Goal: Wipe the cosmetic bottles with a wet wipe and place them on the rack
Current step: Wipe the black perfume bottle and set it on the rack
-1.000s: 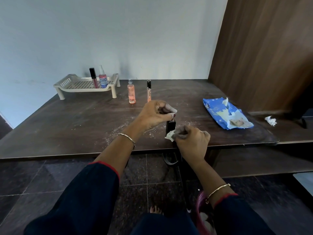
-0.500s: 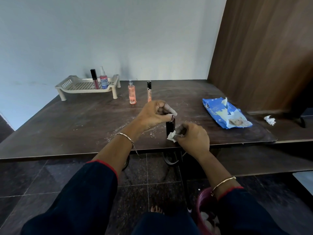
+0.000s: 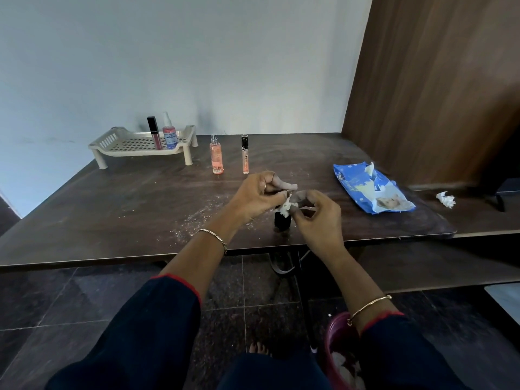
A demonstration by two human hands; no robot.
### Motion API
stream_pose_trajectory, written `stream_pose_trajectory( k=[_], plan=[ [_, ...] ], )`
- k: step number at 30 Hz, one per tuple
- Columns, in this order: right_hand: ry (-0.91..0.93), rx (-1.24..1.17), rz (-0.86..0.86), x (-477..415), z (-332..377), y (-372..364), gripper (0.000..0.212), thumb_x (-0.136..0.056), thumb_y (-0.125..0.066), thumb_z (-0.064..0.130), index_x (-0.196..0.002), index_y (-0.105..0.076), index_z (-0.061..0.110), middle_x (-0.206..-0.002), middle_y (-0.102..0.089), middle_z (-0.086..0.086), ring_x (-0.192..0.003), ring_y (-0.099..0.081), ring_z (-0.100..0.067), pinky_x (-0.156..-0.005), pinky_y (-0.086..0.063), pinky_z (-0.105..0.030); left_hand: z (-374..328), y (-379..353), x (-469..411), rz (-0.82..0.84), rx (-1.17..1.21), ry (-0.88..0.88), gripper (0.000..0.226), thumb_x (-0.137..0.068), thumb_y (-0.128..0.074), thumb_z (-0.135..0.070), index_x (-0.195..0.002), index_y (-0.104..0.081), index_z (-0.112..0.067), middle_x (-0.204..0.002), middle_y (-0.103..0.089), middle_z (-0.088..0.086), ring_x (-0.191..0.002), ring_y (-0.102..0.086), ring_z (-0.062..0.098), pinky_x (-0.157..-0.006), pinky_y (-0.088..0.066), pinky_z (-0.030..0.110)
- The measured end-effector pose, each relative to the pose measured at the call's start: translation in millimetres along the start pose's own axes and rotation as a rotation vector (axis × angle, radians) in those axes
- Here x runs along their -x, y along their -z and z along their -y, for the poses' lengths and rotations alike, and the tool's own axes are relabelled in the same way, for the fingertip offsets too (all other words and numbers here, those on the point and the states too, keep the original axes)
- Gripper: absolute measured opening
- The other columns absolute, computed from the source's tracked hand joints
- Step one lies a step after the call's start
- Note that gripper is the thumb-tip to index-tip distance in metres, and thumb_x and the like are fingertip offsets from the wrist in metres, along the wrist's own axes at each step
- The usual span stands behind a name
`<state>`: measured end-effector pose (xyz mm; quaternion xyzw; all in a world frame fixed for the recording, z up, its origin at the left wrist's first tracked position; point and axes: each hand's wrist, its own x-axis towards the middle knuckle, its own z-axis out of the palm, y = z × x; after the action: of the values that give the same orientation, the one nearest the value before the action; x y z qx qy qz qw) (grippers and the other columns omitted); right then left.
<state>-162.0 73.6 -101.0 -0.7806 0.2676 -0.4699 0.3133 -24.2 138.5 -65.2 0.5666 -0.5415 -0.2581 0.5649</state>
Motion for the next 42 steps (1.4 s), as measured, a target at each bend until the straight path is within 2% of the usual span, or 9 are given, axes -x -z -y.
stream_pose_trajectory(
  k=[5,9,12,15,22,25,32,38,42],
  plan=[
    [-0.146,-0.060,-0.025,-1.2,-3.6,1.6,0.013,-0.080,-0.071,0.008,-0.077,-0.063,0.018,-0.070,-0.065,0.011,-0.066,-0.060,0.001,-0.061,-0.044,-0.010,2.0,-2.1,-1.1,-0.035,0.026,0.023,0.007,-0.085,-0.060,0.009,-0.091,-0.058,0.011,-0.111,-0.068,0.018,-0.094,-0.069,0.012,-0.085,-0.055,0.024],
    [-0.212,0.154,0.070,17.0,-14.3,0.3,0.012,-0.076,-0.073,0.020,-0.074,-0.061,0.021,-0.074,-0.067,0.010,-0.069,-0.063,-0.008,-0.069,-0.052,-0.032,1.9,-3.9,4.9,-0.023,0.023,0.000,0.010,-0.085,-0.060,0.008,-0.093,-0.061,0.002,-0.117,-0.066,0.017,-0.106,-0.065,0.012,-0.093,-0.052,0.026],
    [-0.166,0.336,0.075,25.6,-15.5,-1.4,0.011,-0.075,-0.070,0.022,-0.075,-0.061,0.029,-0.078,-0.068,0.014,-0.080,-0.063,-0.010,-0.084,-0.048,-0.039,9.1,-7.9,14.0,-0.028,-0.054,-0.063,0.040,-0.081,-0.066,0.004,-0.119,-0.059,-0.009,-0.130,-0.060,0.004,-0.121,-0.056,0.010,-0.105,-0.043,0.025],
    [-0.171,0.352,0.052,21.8,-16.1,-1.6,0.015,-0.075,-0.067,0.019,-0.075,-0.060,0.032,-0.076,-0.067,0.014,-0.081,-0.064,-0.011,-0.087,-0.047,-0.040,20.1,-14.1,25.4,-0.110,-0.068,-0.021,0.069,-0.079,-0.072,-0.003,-0.137,-0.043,-0.026,-0.138,-0.050,-0.007,-0.126,-0.047,0.005,-0.098,-0.043,0.014],
    [-0.182,0.045,-0.031,15.9,-9.4,-2.4,0.024,-0.080,-0.061,-0.002,-0.088,-0.061,0.020,-0.086,-0.064,0.014,-0.083,-0.062,-0.002,-0.068,-0.046,-0.010,32.0,-27.8,28.8,-0.224,-0.296,0.159,0.035,-0.082,-0.071,-0.015,-0.115,-0.063,-0.015,-0.109,-0.070,-0.002,-0.103,-0.064,0.007,-0.092,-0.047,0.017],
    [-0.127,-0.057,-0.073,16.4,-1.1,-4.0,0.028,-0.081,-0.056,-0.008,-0.091,-0.062,0.018,-0.089,-0.065,0.013,-0.087,-0.060,0.003,-0.075,-0.045,-0.006,26.5,-26.3,30.5,-0.213,-0.128,0.144,0.028,-0.084,-0.069,-0.013,-0.112,-0.065,-0.016,-0.103,-0.072,-0.003,-0.098,-0.066,0.006,-0.092,-0.051,0.026],
    [0.128,-0.026,0.036,17.3,21.0,7.4,0.034,-0.079,-0.064,-0.007,-0.077,-0.066,0.027,-0.080,-0.064,0.013,-0.078,-0.061,-0.001,-0.069,-0.046,-0.014,7.2,-9.5,45.7,-0.259,0.780,0.163,0.025,-0.094,-0.050,-0.014,-0.110,-0.064,-0.003,-0.102,-0.071,0.008,-0.092,-0.066,0.016,-0.077,-0.057,0.022],
    [0.159,0.002,-0.207,0.7,39.8,4.0,0.023,-0.082,-0.063,-0.003,-0.077,-0.060,0.019,-0.078,-0.059,0.004,-0.074,-0.055,-0.002,-0.067,-0.046,-0.014,-1.1,-7.7,51.4,-0.268,0.964,0.167,0.027,-0.097,-0.042,-0.013,-0.113,-0.060,-0.001,-0.095,-0.072,0.007,-0.081,-0.068,0.014,-0.073,-0.056,0.023],
    [0.347,0.116,-0.177,-15.8,62.7,0.3,0.017,-0.081,-0.061,-0.003,-0.089,-0.068,0.010,-0.088,-0.057,0.008,-0.079,-0.052,-0.001,-0.072,-0.040,-0.009,1.1,-12.7,52.9,-0.234,1.010,0.158,0.027,-0.092,-0.046,-0.017,-0.107,-0.064,-0.005,-0.096,-0.068,0.007,-0.089,-0.063,0.016,-0.082,-0.052,0.025]
  ],
)
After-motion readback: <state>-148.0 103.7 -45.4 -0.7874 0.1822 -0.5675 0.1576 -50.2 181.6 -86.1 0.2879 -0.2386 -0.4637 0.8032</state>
